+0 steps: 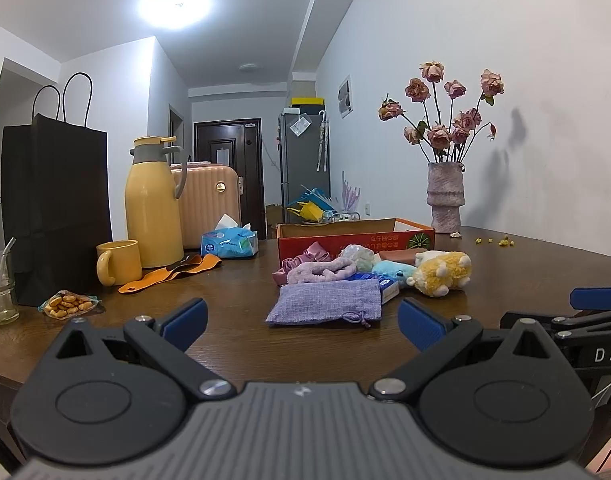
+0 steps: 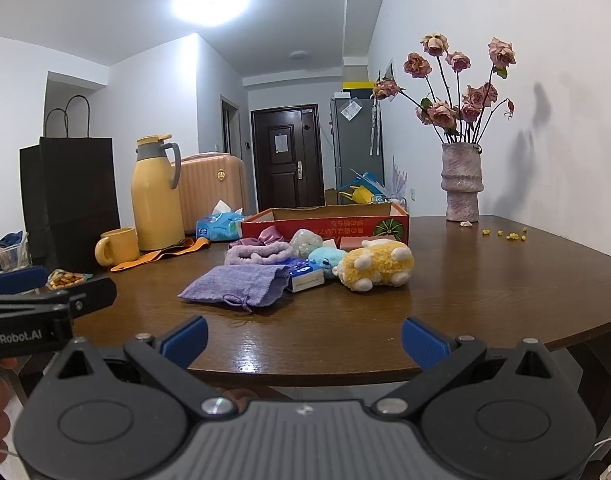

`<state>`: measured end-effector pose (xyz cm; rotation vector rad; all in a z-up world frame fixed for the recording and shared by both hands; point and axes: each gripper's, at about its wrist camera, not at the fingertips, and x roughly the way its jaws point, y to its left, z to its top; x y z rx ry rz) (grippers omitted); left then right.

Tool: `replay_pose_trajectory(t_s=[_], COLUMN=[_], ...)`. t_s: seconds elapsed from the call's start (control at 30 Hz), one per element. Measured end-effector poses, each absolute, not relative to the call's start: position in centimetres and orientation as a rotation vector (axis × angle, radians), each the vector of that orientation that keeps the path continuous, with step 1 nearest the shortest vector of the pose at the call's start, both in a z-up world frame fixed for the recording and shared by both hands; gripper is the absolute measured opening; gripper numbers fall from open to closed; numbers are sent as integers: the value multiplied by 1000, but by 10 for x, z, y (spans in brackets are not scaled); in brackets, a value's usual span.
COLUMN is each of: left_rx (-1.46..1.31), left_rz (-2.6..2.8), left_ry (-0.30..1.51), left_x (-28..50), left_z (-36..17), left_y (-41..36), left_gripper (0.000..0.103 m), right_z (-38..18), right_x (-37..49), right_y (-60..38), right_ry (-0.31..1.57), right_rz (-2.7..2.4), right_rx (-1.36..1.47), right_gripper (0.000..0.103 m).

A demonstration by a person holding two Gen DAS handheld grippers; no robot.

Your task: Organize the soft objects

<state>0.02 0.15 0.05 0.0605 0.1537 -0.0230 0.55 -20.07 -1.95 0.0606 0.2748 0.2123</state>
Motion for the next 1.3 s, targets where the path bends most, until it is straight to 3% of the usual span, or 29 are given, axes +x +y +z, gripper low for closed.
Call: replay_pose_trajectory(t_s=[1.3], left_rx=[65], left_rz=[-30], left_ry=[149], left_x=[-1], left_z=[2], left_y=[1], left_gripper=[103], right_z=[-21], right_x=[7], right_y=[-202], right_ry=[286], right_rz=[254], right_rx=[71], right_gripper=[103])
